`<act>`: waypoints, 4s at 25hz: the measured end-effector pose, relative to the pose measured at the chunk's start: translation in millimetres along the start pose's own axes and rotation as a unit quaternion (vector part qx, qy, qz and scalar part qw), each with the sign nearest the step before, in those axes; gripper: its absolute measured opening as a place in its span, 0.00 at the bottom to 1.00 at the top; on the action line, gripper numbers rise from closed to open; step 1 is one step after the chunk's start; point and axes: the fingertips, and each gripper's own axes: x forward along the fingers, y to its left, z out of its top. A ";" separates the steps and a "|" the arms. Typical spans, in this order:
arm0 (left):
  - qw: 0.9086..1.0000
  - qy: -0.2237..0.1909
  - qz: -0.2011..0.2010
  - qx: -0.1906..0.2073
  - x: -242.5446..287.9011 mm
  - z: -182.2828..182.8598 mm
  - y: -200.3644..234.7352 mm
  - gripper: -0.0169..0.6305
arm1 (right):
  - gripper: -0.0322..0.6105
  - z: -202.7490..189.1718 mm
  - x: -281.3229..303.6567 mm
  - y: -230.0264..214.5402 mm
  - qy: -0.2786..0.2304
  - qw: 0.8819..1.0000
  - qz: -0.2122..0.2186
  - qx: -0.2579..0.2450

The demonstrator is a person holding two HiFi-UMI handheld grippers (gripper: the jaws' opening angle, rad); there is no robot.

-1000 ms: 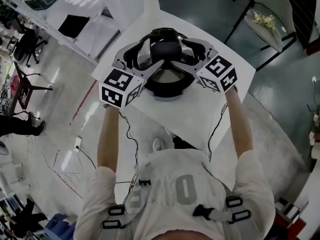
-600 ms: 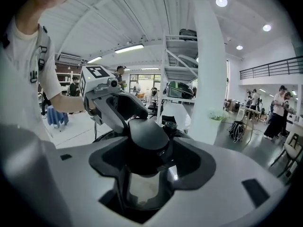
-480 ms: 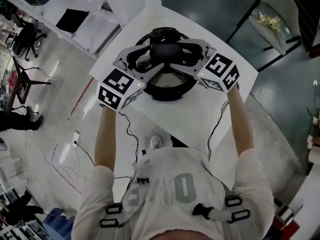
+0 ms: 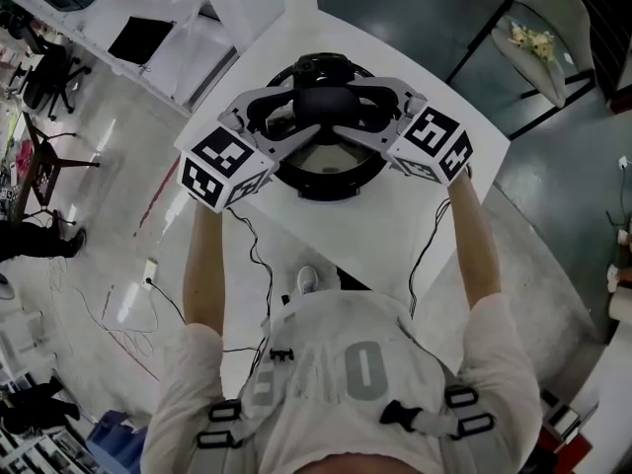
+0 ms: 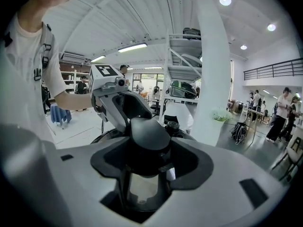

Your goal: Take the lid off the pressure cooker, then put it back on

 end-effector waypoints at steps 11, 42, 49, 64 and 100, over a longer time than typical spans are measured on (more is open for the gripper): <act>0.998 0.001 -0.040 0.041 -1.4 -0.6 1.7 0.41 | 0.44 -1.1 -2.1 3.1 0.008 0.999 -0.046 0.011; 0.987 0.022 -0.162 -0.008 6.5 -4.3 8.8 0.44 | 0.40 -7.0 -11.7 12.0 0.026 0.992 -0.092 0.080; 0.984 0.018 -0.175 -0.003 8.1 -5.4 8.7 0.44 | 0.40 -6.4 -10.3 11.6 0.026 0.992 -0.091 0.084; 0.987 -0.023 -0.144 0.061 -23.3 48.3 -3.2 0.43 | 0.39 41.3 -42.6 20.3 -0.018 0.992 -0.119 0.035; 0.980 -0.046 -0.176 0.079 28.8 42.1 -302.9 0.43 | 0.39 -94.8 -253.1 193.6 0.028 0.983 -0.173 0.060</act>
